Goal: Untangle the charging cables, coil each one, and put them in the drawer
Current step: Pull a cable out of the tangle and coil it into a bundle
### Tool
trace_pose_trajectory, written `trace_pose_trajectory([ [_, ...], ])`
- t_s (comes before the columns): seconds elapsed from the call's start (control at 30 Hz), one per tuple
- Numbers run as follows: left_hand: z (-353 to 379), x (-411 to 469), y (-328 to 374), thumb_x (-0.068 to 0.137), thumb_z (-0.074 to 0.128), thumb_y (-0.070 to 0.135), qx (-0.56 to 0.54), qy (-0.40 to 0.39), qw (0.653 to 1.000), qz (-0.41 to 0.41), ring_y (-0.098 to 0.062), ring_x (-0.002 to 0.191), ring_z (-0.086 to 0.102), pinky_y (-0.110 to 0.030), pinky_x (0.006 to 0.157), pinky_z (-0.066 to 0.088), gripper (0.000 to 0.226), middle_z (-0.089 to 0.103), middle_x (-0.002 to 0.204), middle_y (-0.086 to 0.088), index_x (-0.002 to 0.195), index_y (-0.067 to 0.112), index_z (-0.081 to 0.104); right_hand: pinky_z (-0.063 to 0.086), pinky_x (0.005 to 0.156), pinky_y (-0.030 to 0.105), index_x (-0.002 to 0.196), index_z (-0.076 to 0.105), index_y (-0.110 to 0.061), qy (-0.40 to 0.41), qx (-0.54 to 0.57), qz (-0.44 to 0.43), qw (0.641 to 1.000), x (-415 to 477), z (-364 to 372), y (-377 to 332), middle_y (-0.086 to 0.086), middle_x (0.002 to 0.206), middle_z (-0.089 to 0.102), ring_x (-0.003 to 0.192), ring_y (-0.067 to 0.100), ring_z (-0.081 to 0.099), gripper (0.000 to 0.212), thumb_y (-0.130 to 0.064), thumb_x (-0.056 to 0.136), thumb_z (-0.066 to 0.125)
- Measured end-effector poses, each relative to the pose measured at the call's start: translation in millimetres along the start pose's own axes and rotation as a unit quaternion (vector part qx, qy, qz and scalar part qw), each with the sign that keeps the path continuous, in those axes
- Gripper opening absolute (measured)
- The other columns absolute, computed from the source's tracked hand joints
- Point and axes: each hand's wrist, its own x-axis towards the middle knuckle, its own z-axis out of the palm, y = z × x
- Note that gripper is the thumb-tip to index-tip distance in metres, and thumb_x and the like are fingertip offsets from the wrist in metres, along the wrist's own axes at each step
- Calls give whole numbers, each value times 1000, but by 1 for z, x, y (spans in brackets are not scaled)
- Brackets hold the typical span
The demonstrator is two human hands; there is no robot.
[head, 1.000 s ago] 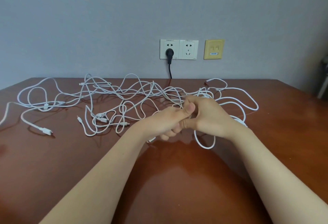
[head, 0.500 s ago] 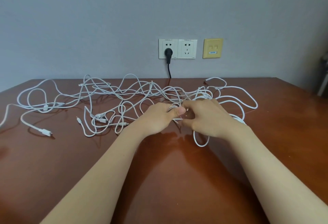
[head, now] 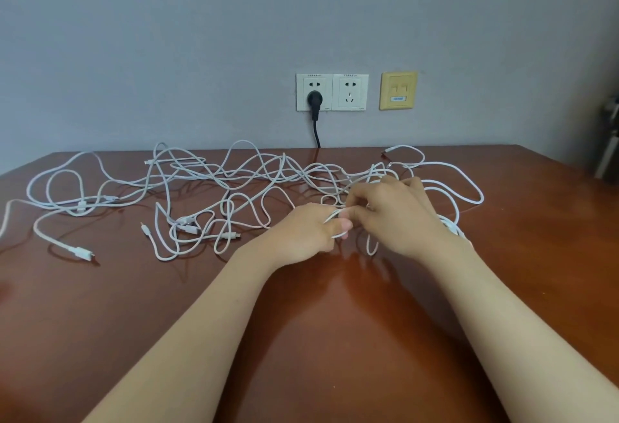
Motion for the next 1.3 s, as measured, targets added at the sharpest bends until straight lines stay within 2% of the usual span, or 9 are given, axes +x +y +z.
trace_pose_trajectory([
  [0.2, -2, 1, -1, 100, 37, 32, -149, 12, 989, -1, -3, 32, 19, -14, 33, 18, 37, 34, 43, 9, 67, 17, 47, 27, 89, 38, 84, 53, -29, -42, 38, 8, 998, 0, -5, 2, -14, 74, 52, 92, 16, 51, 5, -26, 87, 50],
  [0.4, -6, 3, 1, 100, 35, 34, -219, 102, 970, -37, -2, 31, 20, -14, 32, 16, 36, 32, 43, 8, 71, 17, 46, 26, 92, 41, 100, 52, -29, -54, -46, 44, 996, -2, -2, 4, -10, 104, 58, 111, 19, 50, 12, -29, 88, 51],
  [0.5, -13, 5, 1, 101, 33, 36, -294, 173, 939, -50, -2, 29, 20, -12, 33, 14, 38, 32, 41, 9, 70, 17, 44, 26, 90, 40, 81, 51, -26, -35, -57, 67, 996, -2, -5, 7, -5, 94, 60, 108, 23, 52, 21, -38, 96, 41],
  [0.7, -14, 6, -3, 100, 35, 37, -231, 179, 955, -52, 0, 29, 21, -14, 34, 17, 34, 32, 54, 5, 72, 17, 40, 24, 94, 38, 98, 62, -21, 14, -90, 31, 995, 0, 0, -3, -4, 108, 61, 110, 21, 46, 24, -31, 94, 40],
  [0.77, -9, 7, 1, 100, 36, 32, -201, 167, 965, -33, -1, 27, 26, -19, 39, 21, 32, 32, 55, 4, 72, 16, 39, 25, 93, 36, 90, 56, -23, 26, -31, 6, 999, -2, 3, -9, -5, 98, 61, 105, 20, 50, 18, -36, 89, 45],
  [0.87, -5, 8, 3, 101, 36, 28, -195, 178, 964, -5, -3, 28, 27, -17, 37, 22, 30, 32, 48, 6, 77, 13, 45, 29, 76, 32, 70, 39, -26, 49, 62, -23, 997, -4, 1, -17, -6, 69, 51, 85, 27, 54, 30, -47, 92, 37],
  [1.0, -3, 8, 7, 101, 35, 28, -223, 202, 954, -13, 0, 27, 34, -14, 36, 27, 30, 34, 55, 2, 78, 13, 48, 36, 68, 36, 86, 47, -19, 38, 165, 6, 986, -2, 0, -16, 6, 78, 56, 88, 34, 55, 26, -35, 100, 31],
  [1.13, 2, 5, 13, 101, 35, 23, -260, 225, 939, 0, 4, 28, 40, -3, 34, 27, 27, 38, 58, 5, 95, 7, 56, 41, 71, 38, 77, 48, -20, 65, 203, 40, 976, 0, 8, -19, 1, 69, 54, 81, 31, 53, 28, -31, 99, 34],
  [1.3, 10, 5, 17, 98, 44, 24, -215, 249, 943, 56, 4, 48, 50, -8, 58, 39, 22, 48, 63, 8, 90, 15, 61, 45, 75, 39, 66, 54, -17, 55, 249, 92, 962, 4, 12, -17, 4, 67, 59, 80, 29, 57, 40, -31, 99, 36],
])
